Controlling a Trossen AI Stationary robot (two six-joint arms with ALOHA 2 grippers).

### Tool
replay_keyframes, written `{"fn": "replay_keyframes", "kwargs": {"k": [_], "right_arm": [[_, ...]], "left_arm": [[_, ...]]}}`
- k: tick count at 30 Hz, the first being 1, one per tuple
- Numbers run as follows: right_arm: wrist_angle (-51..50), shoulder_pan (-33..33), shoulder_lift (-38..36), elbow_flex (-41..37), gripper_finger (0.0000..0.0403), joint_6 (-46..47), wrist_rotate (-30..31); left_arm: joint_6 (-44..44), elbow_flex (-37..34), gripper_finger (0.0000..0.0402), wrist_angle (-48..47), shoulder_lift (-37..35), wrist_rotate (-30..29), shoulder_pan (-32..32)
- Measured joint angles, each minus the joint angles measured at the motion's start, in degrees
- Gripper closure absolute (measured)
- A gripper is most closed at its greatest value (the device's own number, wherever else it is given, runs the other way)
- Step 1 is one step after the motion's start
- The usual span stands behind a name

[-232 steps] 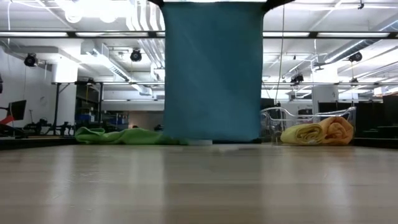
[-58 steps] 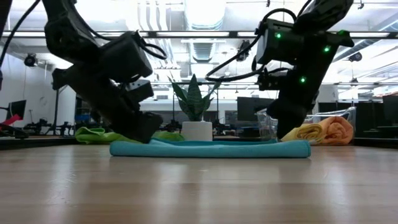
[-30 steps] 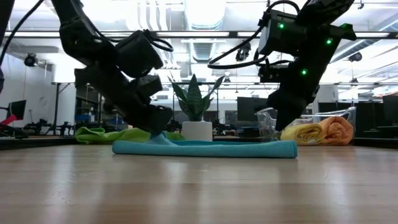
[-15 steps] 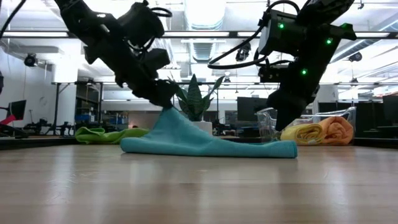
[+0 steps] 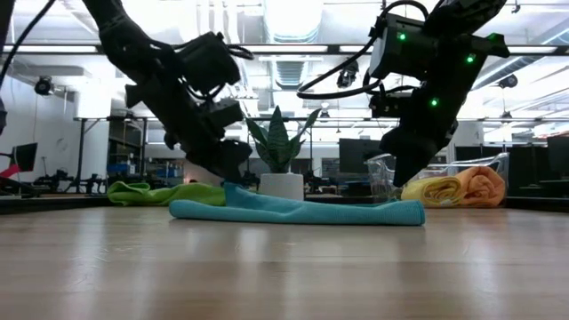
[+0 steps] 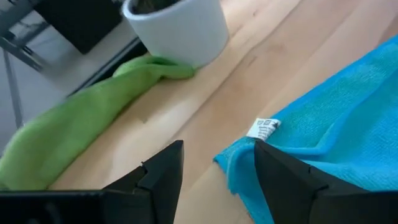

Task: Roll microfiber towels into tight, uniform cylinder then place into a basket
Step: Fold the blue microfiber cloth

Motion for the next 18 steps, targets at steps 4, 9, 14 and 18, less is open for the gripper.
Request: {"fn": "replay_keyframes", "kwargs": {"k": [4,9,14,18], "right_arm": [[0.02,0.00,0.00,0.00,0.0218,0.00,0.00],[0.01,0.00,0.00,0.00,0.0218,0.00,0.00],[-0.02,0.00,0.00,-0.07,0.0218,-2.71,0.03],[-0.90,-0.02,-0.13,-0.93,0.0232,-8.24,-0.66]], "left_arm": [[0.04,1.18,0.0220,-1.34,0.06,2.06,1.86],[1.97,2.33,0.0220,-2.77,-2.42,2.10,3.54],[3.66,2.53,0.0221,-3.25,-7.02,2.15,3.64],[4.57,1.07,0.0238,-4.84,-9.64,2.39,2.39]]}}
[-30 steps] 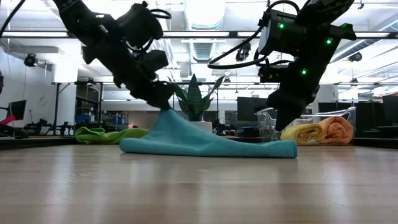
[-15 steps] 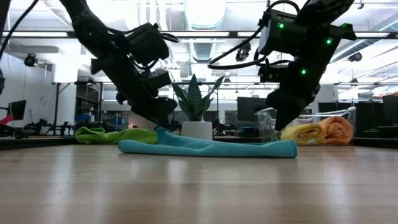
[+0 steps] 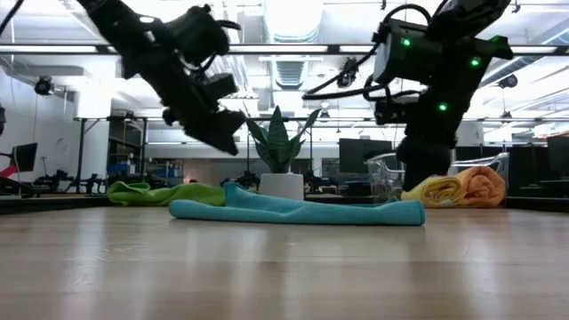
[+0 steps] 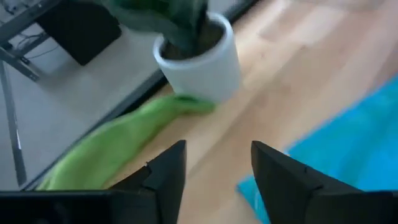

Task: Roll microfiber towels into tight, uniform cylinder then place into a basket
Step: Fold the blue microfiber cloth

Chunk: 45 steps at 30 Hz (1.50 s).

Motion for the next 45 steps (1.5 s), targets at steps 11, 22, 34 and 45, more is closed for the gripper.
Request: {"fn": "replay_keyframes", "kwargs": {"k": [11,22,34,45], "right_arm": [[17.22,-0.02,-13.47,-13.89,0.0389,3.82,-6.12],[35.72,-6.29,-18.09,-20.68,0.0394,3.74,-24.83],[31.35,-10.14,-0.32,-11.04,0.0394,0.33,-26.61],[22.45,-10.36,-0.01,-8.23,0.0395,-0.79,-23.82]], "left_arm": [[-3.62,-11.47,0.0398,10.36,-3.27,18.00,-4.52],[-5.97,-9.02,0.0401,13.69,9.97,24.02,-4.52],[-10.44,-9.05,0.0402,13.66,12.47,24.27,-5.57],[-13.58,-11.24,0.0402,13.39,12.39,24.81,-8.81]]}}
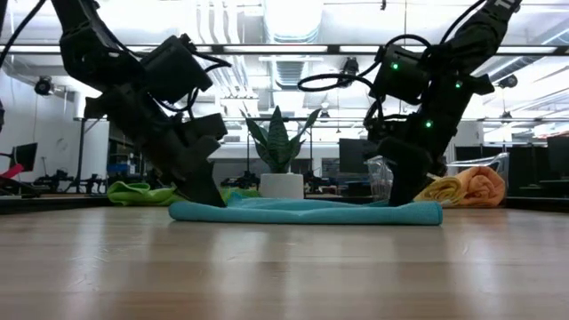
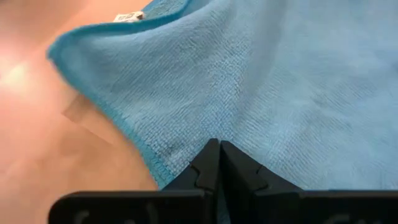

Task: Roll microfiber towels into tight, uniform cylinder then place into a basket
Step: Fold the blue microfiber cloth

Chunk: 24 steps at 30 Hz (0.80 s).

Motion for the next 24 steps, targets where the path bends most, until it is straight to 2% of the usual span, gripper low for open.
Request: {"fn": "replay_keyframes", "kwargs": {"k": [5,9,15,17,21,24], "right_arm": [[-3.89,-0.26,-0.96,-0.14,0.0395,0.08,4.44],[-4.37,-0.27,-1.84,0.23,0.0395,-0.02,4.98],[-1.24,-0.27,-7.22,1.68,0.0395,-2.61,6.60],[3.49,-0.29,-8.03,1.70,0.0394,-3.53,4.37],[12.34,-0.30,-6.67,2.08,0.0394,-5.72,-4.98],[12.72,-0.28,-3.01,4.29,0.0394,-7.12,-6.02]], "left_arm": [[-1.48,-0.68,0.0402,0.10,-0.02,-0.43,-1.17],[-1.48,-0.72,0.0401,0.20,0.00,-0.85,-1.20],[-1.48,-0.79,0.0402,0.41,0.00,-1.06,-1.20],[-1.46,-0.90,0.0401,1.17,-0.18,-1.73,-1.22],[-0.58,-0.88,0.0401,2.95,-2.14,-2.68,-1.22],[1.03,-1.17,0.0401,1.37,-5.40,-2.85,-1.20]]}}
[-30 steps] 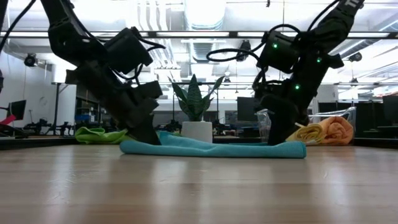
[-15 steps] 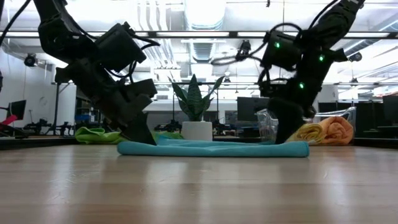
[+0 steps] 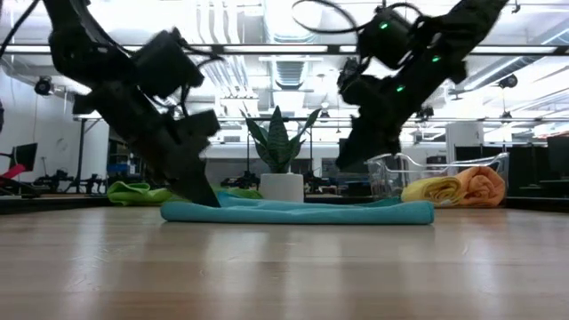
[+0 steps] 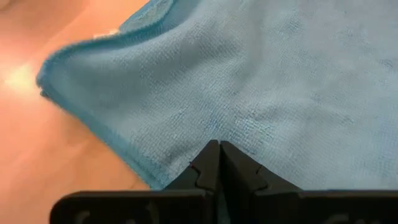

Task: Roll microfiber towels into tight, uniform cylinder then place into a basket
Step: Fold the blue microfiber cloth

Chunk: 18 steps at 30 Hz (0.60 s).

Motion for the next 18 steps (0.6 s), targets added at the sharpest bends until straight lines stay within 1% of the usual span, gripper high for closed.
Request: {"fn": "replay_keyframes", "kwargs": {"k": [3,6,8,10,13,15,18], "right_arm": [[0.00,-0.41,4.79,3.44,0.0394,-2.66,-0.44],[-0.14,-0.99,9.54,7.44,0.0394,-5.82,-1.10],[-0.38,-1.48,12.49,10.12,0.0394,-8.01,-1.48],[-0.36,-2.27,15.03,12.45,0.0394,-10.53,-2.53],[-1.70,-3.64,18.72,15.94,0.0394,-13.98,-6.24],[-3.77,-4.52,20.58,18.07,0.0394,-15.69,-7.69],[-6.46,-5.43,22.41,20.86,0.0394,-18.34,-9.30]], "left_arm": [[2.22,0.16,0.0401,0.04,-5.10,-0.39,0.00],[3.44,0.19,0.0401,-2.76,-10.65,-0.85,0.00],[3.55,0.05,0.0401,-3.89,-13.02,-0.85,-0.13],[3.59,0.07,0.0401,-2.10,-14.18,-0.67,-0.43],[3.62,-0.05,0.0401,2.91,-12.04,1.75,-0.85],[3.66,-0.01,0.0401,7.67,-8.48,3.17,-1.17],[3.63,0.36,0.0401,15.50,-1.73,3.21,-1.66]]}}
